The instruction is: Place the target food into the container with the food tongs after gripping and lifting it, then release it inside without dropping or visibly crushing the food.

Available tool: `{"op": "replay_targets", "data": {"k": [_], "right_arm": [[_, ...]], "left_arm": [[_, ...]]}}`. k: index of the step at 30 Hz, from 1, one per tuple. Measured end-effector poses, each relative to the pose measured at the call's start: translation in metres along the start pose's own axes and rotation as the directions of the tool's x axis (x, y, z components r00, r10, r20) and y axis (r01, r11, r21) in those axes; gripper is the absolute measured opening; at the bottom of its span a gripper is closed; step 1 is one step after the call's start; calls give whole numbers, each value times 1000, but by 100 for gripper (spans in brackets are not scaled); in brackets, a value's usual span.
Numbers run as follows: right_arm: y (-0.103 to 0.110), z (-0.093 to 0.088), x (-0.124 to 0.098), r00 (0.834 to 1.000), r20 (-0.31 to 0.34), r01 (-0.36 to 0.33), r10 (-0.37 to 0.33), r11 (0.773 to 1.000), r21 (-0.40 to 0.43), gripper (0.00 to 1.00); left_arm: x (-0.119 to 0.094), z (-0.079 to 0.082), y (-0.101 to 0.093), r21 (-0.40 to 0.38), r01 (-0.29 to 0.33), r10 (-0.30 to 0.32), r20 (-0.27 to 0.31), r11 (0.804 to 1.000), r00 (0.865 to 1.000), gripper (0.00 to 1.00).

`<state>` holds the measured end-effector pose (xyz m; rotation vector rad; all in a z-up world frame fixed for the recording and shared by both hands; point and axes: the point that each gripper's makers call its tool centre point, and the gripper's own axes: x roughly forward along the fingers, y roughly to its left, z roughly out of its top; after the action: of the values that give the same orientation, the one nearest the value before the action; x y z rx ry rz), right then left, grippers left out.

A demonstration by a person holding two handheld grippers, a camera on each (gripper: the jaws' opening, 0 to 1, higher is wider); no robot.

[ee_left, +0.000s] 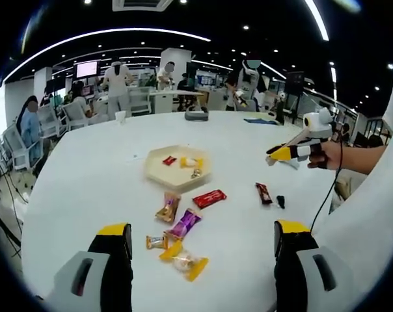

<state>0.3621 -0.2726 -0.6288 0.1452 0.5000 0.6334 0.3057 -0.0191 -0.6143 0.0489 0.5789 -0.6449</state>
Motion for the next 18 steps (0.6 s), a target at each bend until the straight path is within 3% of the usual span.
{"op": "replay_targets", "data": {"k": [18], "right_arm": [[-2,0,-1,1000,1,14,-14,1000,8,27]], "left_arm": [[-2,-2,2,-9,-3,3,0,1000,1000,90]]}}
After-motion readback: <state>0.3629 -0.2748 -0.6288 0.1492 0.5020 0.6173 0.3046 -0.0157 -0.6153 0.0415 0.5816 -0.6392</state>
